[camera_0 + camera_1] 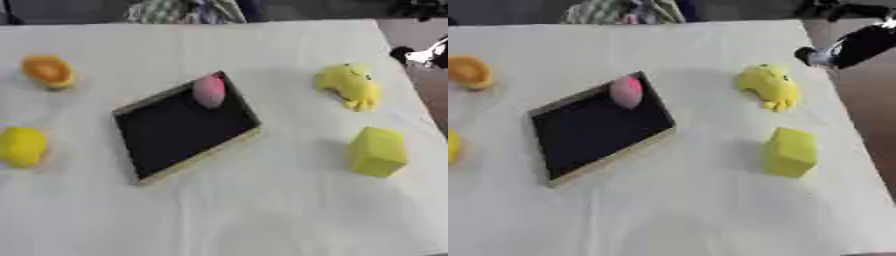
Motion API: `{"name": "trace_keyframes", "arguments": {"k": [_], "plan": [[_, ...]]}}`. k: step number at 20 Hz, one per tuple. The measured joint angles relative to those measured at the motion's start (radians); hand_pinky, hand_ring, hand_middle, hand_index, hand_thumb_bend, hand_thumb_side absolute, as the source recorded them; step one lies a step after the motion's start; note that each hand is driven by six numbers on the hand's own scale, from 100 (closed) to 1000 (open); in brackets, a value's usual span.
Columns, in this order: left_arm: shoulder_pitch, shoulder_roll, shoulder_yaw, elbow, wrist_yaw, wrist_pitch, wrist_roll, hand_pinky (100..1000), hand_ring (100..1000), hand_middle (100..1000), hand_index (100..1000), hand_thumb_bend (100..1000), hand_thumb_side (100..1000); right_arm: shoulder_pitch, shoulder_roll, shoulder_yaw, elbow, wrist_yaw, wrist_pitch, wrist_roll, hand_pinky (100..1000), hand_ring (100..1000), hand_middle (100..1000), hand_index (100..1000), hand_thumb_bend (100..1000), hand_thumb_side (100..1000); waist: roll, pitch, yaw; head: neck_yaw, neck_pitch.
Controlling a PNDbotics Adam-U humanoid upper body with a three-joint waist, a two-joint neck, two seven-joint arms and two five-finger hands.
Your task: Pick up objects on the table and place them in the box.
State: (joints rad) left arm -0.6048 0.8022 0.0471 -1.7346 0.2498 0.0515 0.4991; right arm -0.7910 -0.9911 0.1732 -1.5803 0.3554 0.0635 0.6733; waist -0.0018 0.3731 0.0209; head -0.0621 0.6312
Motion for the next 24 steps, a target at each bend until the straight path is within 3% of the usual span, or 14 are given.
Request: {"name": "trace_keyframes", "arguments": {"k": [6,14,18,24], "plan": [[0.001,0.000,0.000,-0.006,0.000,0.000,0.001,852,913,898,1000,473,616,0.004,-0.001,0.001,-0.011,-0.003,0.008,0.002,865,920,882,917,267,358,0.000,0.003,0.000,0.010,0.015],[0.004,0.000,0.000,-0.008,0.000,0.003,-0.001,849,912,896,1000,475,616,0.004,0.000,0.030,0.004,-0.001,0.045,0.014,864,910,863,915,378,337,0.000,0.003,0.001,0.040,0.080],[0.005,0.000,0.000,-0.010,0.002,0.005,-0.002,848,911,894,1000,474,616,-0.002,0.005,0.051,0.033,0.015,0.056,0.007,863,913,863,922,441,327,0.000,0.003,0.005,0.042,0.082],[0.005,-0.001,-0.005,-0.010,0.005,0.007,-0.006,848,912,899,1000,469,618,-0.030,0.042,0.083,0.123,0.055,0.062,-0.019,858,912,860,925,444,348,0.000,0.008,0.011,0.032,0.080]]}}
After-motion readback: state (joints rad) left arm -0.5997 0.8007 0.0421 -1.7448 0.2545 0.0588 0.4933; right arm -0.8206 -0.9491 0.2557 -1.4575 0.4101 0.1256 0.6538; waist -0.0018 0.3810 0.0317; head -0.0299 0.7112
